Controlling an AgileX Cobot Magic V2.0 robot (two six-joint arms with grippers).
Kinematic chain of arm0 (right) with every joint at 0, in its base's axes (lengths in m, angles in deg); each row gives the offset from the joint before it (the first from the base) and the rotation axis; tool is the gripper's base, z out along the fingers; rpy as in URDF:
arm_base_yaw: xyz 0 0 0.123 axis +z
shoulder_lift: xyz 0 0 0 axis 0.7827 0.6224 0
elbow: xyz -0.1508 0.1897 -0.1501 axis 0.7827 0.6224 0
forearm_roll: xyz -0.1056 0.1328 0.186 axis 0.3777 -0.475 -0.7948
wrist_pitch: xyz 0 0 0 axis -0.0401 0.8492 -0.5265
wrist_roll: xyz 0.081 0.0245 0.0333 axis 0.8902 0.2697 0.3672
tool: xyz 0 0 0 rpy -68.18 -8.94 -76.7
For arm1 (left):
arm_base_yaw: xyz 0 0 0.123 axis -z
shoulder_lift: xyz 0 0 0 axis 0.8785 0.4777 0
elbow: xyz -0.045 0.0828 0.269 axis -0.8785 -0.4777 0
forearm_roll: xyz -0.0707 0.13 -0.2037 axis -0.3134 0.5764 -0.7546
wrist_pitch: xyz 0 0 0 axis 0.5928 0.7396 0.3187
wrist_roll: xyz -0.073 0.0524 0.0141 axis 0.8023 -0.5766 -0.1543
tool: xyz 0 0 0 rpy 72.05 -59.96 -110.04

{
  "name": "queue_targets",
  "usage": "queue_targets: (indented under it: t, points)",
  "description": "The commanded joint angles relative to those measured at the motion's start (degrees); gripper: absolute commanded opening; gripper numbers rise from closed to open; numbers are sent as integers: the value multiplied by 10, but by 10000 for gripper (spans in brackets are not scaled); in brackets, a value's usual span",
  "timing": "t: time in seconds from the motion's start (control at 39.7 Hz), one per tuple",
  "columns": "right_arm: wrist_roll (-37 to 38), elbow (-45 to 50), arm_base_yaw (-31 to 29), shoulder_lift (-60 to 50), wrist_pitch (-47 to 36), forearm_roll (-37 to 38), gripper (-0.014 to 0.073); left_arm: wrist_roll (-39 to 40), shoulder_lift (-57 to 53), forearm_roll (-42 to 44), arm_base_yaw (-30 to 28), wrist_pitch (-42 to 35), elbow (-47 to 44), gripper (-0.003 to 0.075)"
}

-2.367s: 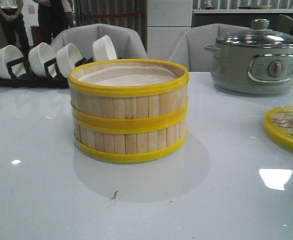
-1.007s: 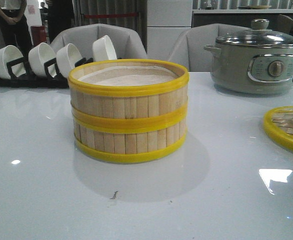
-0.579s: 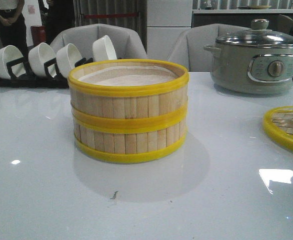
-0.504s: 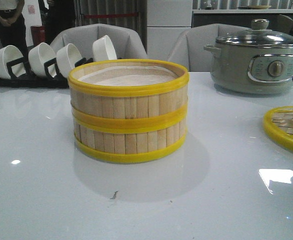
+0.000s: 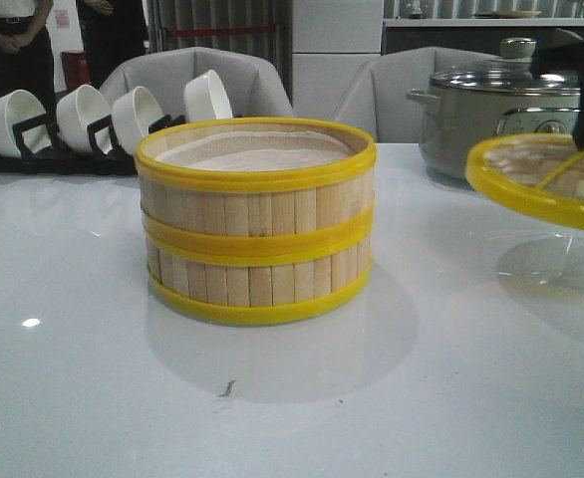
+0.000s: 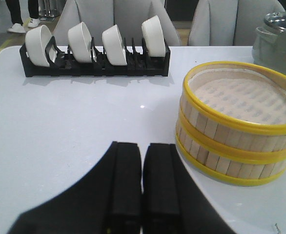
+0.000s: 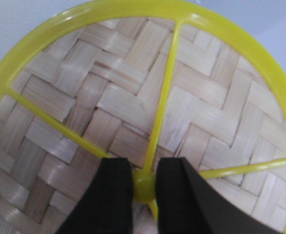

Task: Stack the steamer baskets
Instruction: 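Lift the lid with the right gripper and carry it over the stack, then lower the lid onto the top basket and open the right gripper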

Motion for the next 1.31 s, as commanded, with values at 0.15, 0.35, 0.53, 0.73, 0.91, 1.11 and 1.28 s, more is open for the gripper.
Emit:
queue_targets:
  t: [0.15,0.35,0.53,0.73,0.91,1.11,1.28]
  points:
    - [-3,-152,124,-26,18,3,50,4,3,-3,0,-50,17,95]
    - [-4,-263,224,26,50,3,50,4,3,-3,0,-50,17,95]
    - [-10,-348,287,89,84,3,50,4,3,-3,0,-50,17,95]
    - [-14,-395,324,137,95,3,50,4,3,-3,0,-50,17,95]
    - [-14,-400,328,152,95,4,50,4,3,-3,0,-50,17,95]
    - [-14,-400,326,152,96,16,50,4,3,-3,0,-50,17,95]
    - [-14,-400,321,152,103,16,50,4,3,-3,0,-50,17,95]
